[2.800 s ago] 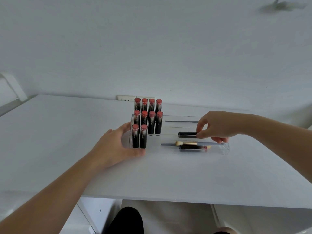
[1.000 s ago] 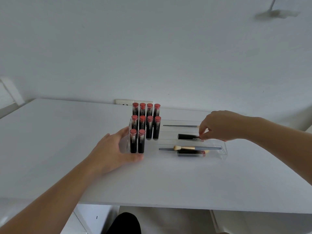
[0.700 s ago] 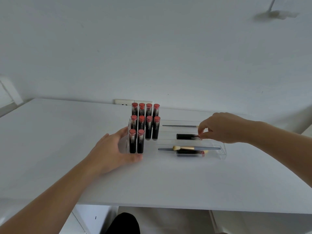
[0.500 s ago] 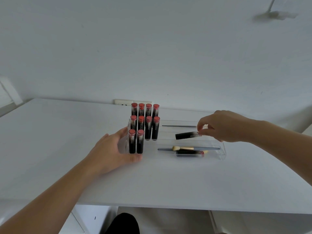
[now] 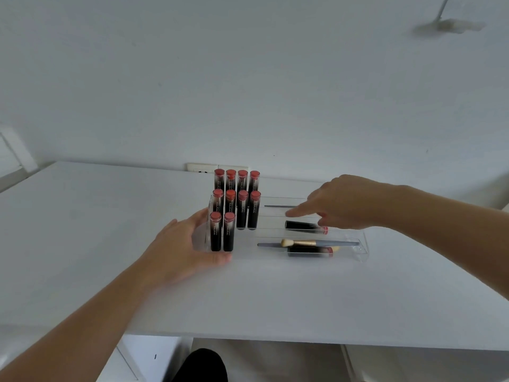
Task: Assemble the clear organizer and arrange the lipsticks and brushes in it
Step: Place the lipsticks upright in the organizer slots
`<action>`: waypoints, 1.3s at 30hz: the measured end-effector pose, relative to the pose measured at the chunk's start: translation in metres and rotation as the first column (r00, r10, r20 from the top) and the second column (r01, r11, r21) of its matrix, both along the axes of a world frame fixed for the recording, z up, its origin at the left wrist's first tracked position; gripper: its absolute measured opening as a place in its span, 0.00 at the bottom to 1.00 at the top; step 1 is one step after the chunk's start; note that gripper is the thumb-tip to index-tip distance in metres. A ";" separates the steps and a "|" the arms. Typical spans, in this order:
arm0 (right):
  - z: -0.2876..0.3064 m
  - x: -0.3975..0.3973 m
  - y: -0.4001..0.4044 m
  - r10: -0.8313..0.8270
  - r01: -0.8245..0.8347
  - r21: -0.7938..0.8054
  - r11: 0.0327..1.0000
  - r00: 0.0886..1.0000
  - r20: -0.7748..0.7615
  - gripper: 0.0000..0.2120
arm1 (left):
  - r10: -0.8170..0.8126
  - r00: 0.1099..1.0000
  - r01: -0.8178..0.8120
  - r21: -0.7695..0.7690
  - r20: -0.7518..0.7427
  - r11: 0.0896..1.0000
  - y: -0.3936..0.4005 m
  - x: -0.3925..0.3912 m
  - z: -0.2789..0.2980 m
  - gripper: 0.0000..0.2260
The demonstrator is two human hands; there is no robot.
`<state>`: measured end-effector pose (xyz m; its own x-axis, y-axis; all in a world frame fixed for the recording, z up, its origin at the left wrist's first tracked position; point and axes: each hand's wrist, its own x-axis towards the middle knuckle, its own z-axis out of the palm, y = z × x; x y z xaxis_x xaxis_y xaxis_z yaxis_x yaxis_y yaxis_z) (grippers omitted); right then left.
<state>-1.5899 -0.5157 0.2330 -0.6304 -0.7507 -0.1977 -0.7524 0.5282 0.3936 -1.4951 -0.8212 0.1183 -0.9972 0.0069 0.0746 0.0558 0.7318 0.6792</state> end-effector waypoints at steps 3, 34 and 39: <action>0.000 -0.003 -0.005 0.153 -0.139 0.177 0.974 0.986 -0.067 0.35 | 0.020 1.000 -0.020 0.001 0.002 1.000 -0.001 0.000 -0.002 0.46; 0.000 0.000 0.025 0.077 -0.081 -0.142 0.987 0.997 -0.033 0.10 | 0.018 1.000 -0.019 -0.040 -0.001 0.999 0.000 0.001 0.000 0.46; 0.014 0.006 0.026 -0.099 0.153 -0.419 0.895 0.984 0.149 0.09 | 0.006 1.000 -0.007 -0.020 -0.010 1.000 0.003 0.004 0.004 0.45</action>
